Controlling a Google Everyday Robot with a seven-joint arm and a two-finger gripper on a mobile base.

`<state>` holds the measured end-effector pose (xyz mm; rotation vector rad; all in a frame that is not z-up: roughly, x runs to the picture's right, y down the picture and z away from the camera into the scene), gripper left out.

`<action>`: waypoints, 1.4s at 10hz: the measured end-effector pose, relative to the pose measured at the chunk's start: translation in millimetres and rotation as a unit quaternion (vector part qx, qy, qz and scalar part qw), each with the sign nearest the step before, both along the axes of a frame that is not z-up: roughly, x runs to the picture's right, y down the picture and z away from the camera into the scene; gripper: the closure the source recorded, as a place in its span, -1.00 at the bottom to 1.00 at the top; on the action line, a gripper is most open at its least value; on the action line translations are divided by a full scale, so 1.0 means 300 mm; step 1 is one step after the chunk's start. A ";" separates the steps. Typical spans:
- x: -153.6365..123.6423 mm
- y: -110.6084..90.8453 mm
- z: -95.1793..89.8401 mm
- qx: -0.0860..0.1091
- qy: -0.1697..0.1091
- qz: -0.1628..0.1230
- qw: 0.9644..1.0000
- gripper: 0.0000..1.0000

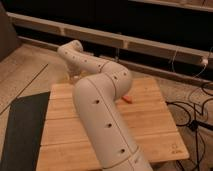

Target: Place the bottle in the ceramic bowl

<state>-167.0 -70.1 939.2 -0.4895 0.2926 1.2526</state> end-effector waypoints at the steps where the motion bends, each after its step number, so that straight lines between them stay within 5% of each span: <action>1: 0.035 -0.002 -0.013 0.002 0.009 0.006 1.000 1.00; 8: 0.312 0.007 -0.158 0.031 0.103 0.026 0.994 1.00; 11: 0.347 0.097 -0.194 0.017 0.117 0.042 0.992 1.00; 14: 0.338 0.200 -0.191 -0.014 0.118 0.049 0.992 0.49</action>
